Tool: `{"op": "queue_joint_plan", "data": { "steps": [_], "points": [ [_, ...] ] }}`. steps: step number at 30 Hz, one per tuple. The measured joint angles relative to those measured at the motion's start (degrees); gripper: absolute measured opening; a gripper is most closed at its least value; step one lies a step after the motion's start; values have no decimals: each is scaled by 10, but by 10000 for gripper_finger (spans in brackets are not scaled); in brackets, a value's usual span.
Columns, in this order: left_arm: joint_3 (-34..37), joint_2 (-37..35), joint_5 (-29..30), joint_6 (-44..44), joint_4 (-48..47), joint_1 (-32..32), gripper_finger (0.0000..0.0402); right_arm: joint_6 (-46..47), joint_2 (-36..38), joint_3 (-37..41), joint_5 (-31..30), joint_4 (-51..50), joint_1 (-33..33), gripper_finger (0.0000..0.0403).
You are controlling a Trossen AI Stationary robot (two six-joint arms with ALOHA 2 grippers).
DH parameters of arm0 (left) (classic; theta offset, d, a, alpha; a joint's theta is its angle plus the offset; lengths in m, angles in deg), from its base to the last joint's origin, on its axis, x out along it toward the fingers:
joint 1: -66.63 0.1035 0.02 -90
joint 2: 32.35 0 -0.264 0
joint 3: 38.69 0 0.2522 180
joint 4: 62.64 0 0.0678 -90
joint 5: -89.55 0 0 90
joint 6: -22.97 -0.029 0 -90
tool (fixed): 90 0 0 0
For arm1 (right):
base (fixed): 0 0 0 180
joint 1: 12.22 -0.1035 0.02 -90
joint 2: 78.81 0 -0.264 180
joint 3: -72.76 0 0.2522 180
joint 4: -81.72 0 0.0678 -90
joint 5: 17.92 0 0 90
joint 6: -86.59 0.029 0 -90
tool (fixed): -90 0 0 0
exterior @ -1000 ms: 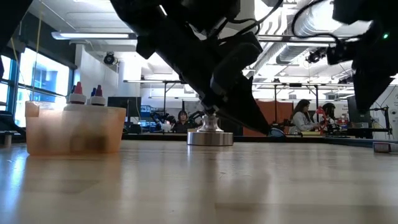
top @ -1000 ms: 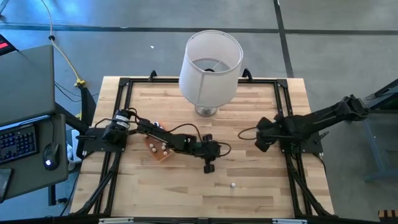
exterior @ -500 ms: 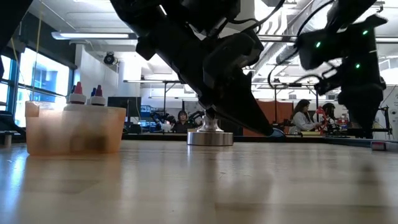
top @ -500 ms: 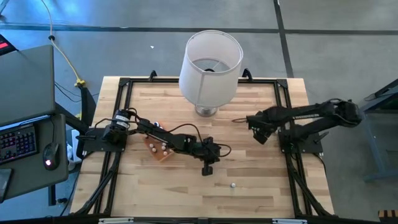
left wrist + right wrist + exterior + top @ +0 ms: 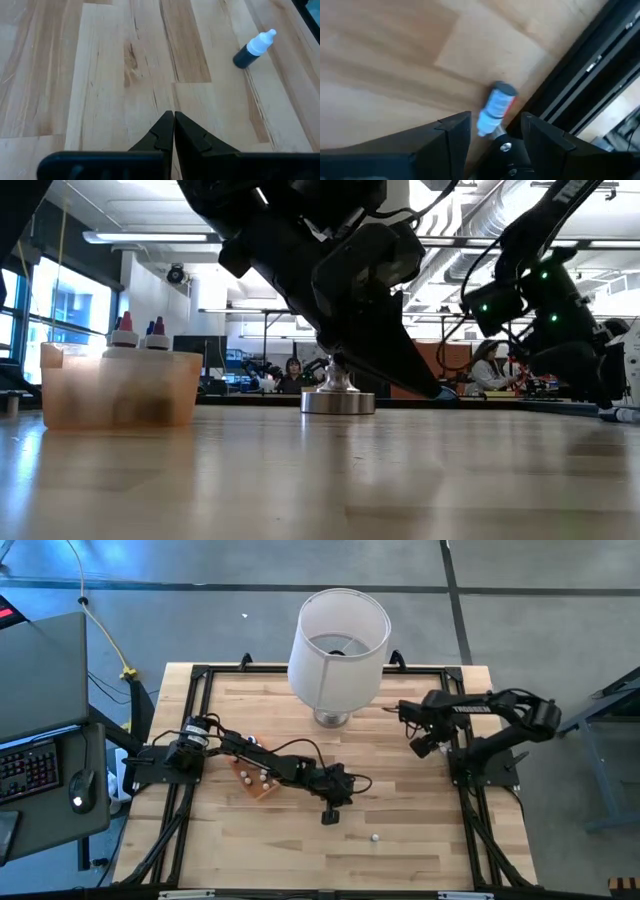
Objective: Pick & Place food coloring
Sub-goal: Put the red food coloring bottle into the orange bin
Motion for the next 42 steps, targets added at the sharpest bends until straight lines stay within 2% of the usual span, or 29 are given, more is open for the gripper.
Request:
{"op": "queue_joint_plan", "data": {
  "steps": [7,16,22,25,33,37,42],
  "points": [
    [0,0,-9,0,-12,0,10,-8,-39,0,2,0,48,165],
    [0,0,-9,0,-22,0,10,-44,-42,8,55,25,49,165],
    [0,0,-9,0,-22,0,10,-39,-42,12,55,26,48,162],
    [0,0,-9,0,-22,0,10,-43,-42,12,59,27,48,141],
    [0,0,-8,1,-22,0,10,-57,-41,11,81,52,39,41],
    [0,-24,0,1,-41,0,10,-59,-40,10,75,63,16,39],
    [-2,-84,73,1,-115,-2,10,-55,-38,-4,30,70,-31,61]
  ]
}}
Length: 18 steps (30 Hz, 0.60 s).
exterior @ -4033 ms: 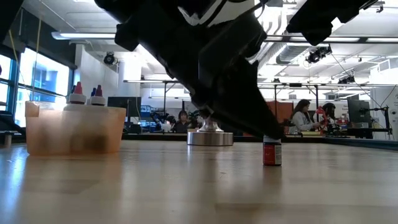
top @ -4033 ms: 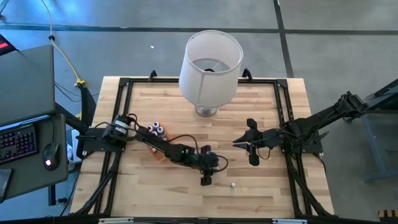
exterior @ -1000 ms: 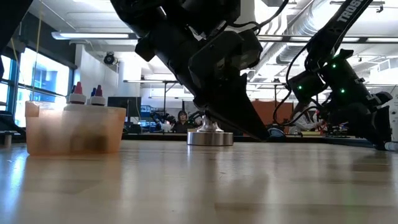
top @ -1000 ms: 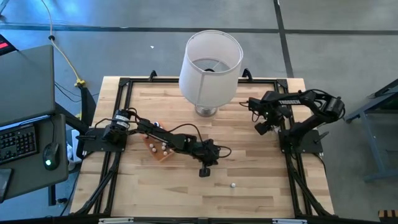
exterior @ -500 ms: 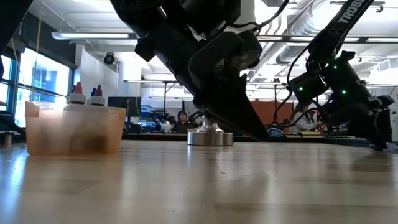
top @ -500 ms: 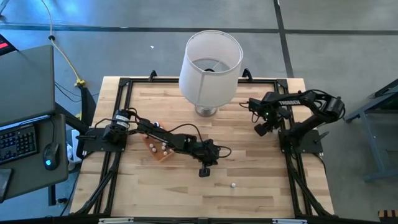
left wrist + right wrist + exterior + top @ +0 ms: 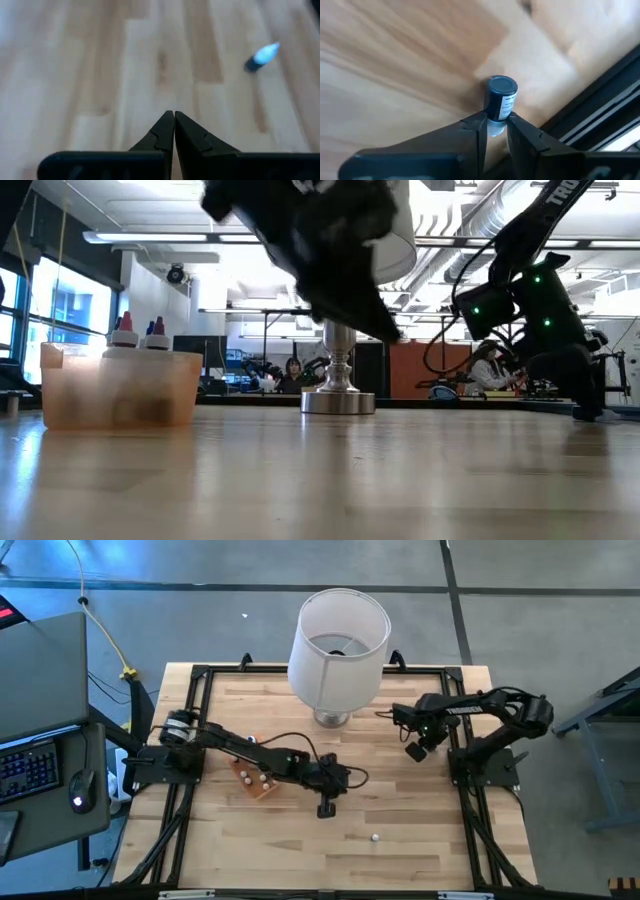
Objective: Pick & Place food coloring
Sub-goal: Put the red food coloring bottle into the orange bin
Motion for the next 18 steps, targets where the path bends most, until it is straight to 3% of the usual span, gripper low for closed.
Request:
{"op": "queue_joint_plan", "data": {
  "steps": [5,12,18],
  "points": [
    [1,-50,63,1,-45,-13,10,1,5,11,11,31,-17,60],
    [1,-58,68,5,-49,-55,10,11,4,32,-18,54,-16,83],
    [1,-58,70,5,-49,-81,10,10,4,37,-5,66,-3,115]
  ]
}}
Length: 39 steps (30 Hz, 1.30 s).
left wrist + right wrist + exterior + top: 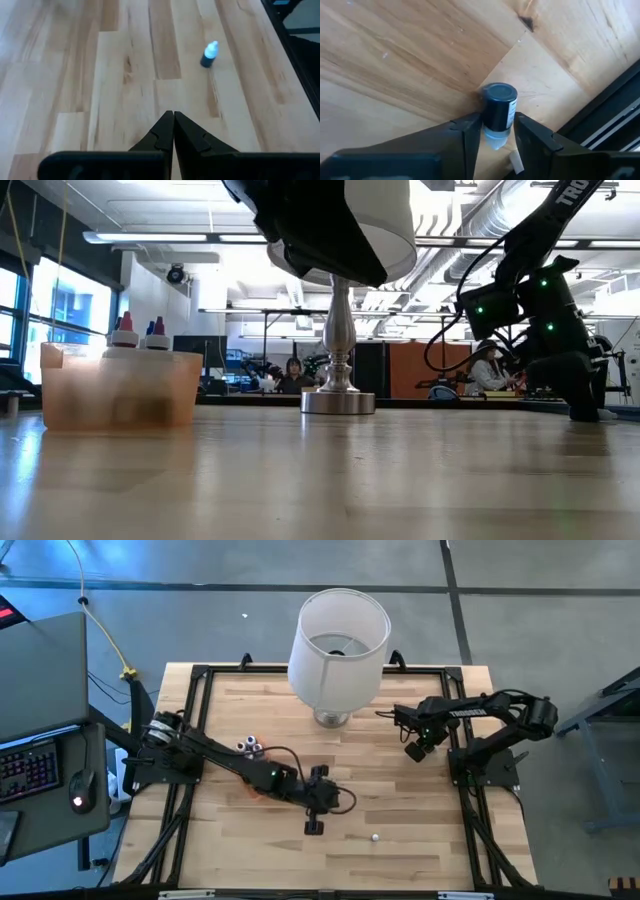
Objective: Pick & Place food coloring
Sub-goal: Put the red food coloring bottle into the orange bin
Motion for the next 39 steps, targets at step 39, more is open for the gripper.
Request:
{"op": "queue_joint_plan", "data": {
  "steps": [39],
  "points": [
    [0,-472,328,-15,-264,-19,10,-90,-170,-238,-98,802,-410,70]
  ]
}}
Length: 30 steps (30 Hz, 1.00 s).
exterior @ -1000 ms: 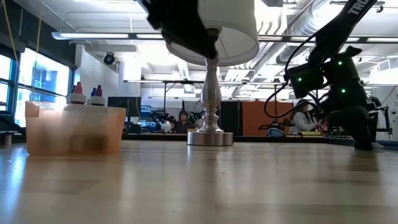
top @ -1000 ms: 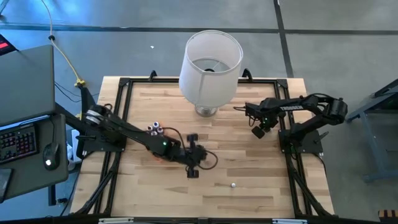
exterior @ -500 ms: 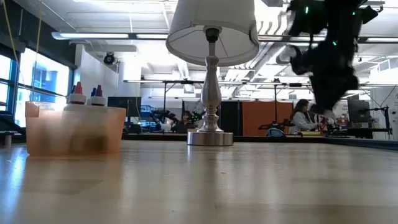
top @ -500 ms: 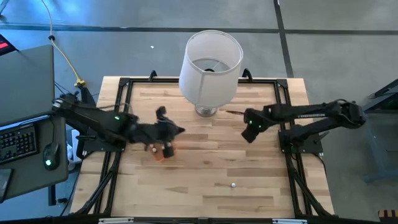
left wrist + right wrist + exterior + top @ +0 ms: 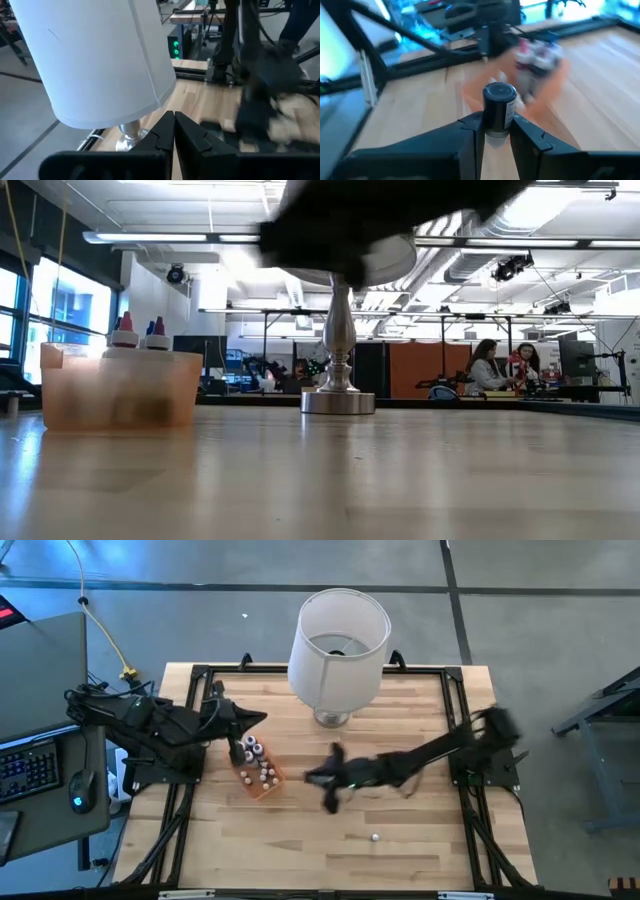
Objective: Pick & Place food coloring
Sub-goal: Put the red food coloring bottle into the orange bin
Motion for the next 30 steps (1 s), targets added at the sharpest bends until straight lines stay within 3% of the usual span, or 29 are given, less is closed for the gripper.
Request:
{"op": "queue_joint_plan", "data": {
  "steps": [8,11,15,19,26,30],
  "points": [
    [0,-2,-34,0,-5,0,10,-104,-238,-345,-7,-207,7,72],
    [0,1,-34,0,-7,0,10,-129,-301,-441,-31,-251,14,72],
    [0,1,-34,0,-19,0,10,-138,-368,-531,-9,-254,26,72],
    [0,1,-35,0,-40,0,10,-138,-407,-569,16,-272,32,73],
    [0,1,-34,0,-51,0,10,-124,-411,-552,78,-274,42,75],
    [0,1,-33,0,-51,0,10,-161,-411,-549,82,-273,46,89]
  ]
}}
